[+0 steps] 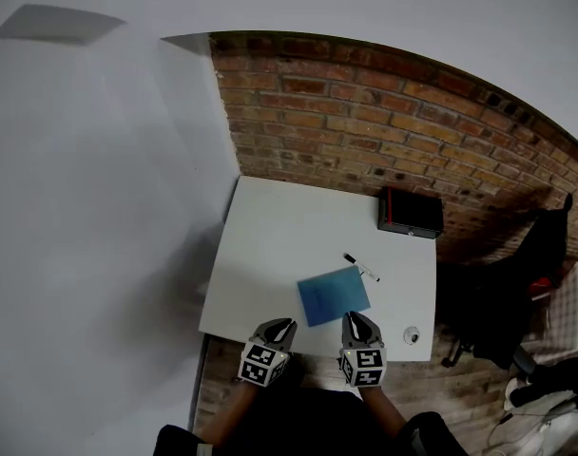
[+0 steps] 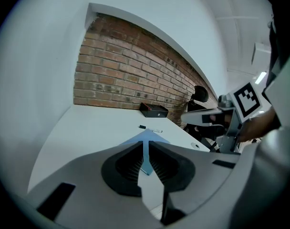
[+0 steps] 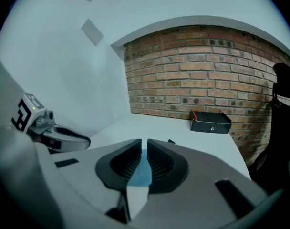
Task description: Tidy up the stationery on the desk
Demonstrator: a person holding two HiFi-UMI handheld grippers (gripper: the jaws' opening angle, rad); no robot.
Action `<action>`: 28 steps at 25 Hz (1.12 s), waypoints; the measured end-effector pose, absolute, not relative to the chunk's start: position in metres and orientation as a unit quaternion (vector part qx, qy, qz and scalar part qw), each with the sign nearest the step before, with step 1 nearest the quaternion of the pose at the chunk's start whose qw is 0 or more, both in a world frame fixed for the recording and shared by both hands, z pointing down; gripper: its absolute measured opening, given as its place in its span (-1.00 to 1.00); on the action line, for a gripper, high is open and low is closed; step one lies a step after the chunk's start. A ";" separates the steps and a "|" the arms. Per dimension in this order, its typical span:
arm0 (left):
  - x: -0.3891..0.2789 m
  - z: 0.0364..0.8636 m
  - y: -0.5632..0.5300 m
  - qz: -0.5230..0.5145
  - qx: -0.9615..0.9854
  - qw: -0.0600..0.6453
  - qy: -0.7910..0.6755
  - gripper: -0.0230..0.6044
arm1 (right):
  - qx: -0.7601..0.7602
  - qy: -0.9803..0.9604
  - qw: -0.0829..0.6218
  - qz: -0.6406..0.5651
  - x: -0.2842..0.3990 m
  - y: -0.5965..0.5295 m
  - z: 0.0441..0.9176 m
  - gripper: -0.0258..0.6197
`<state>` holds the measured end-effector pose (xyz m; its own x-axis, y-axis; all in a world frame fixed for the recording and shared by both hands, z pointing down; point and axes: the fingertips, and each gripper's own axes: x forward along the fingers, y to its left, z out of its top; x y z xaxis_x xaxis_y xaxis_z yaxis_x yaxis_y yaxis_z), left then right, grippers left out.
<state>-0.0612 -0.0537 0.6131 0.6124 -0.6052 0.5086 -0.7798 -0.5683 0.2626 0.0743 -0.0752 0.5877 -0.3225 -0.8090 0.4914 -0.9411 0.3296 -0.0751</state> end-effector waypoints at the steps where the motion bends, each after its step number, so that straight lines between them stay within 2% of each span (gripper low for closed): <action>1: -0.063 0.615 -0.060 0.185 0.870 0.236 -0.392 -0.85 | 0.555 -0.790 0.190 0.178 0.071 -0.084 0.590 -0.84; 5: -0.073 0.625 -0.082 0.192 0.877 0.230 -0.375 -0.84 | 0.570 -0.776 0.195 0.185 0.064 -0.109 0.596 -0.83; 7: -0.076 0.631 -0.089 0.198 0.878 0.228 -0.371 -0.82 | 0.576 -0.771 0.197 0.190 0.065 -0.116 0.598 -0.75; 15: -0.060 0.647 -0.107 0.211 0.884 0.241 -0.342 -0.29 | 0.578 -0.757 0.223 0.208 0.080 -0.126 0.619 -0.53; 23: -0.038 0.683 -0.117 0.243 0.881 0.268 -0.305 0.03 | 0.574 -0.754 0.226 0.225 0.096 -0.142 0.647 -0.34; 28: -0.033 0.696 -0.129 0.269 0.871 0.291 -0.292 0.05 | 0.568 -0.752 0.236 0.237 0.108 -0.156 0.665 -0.25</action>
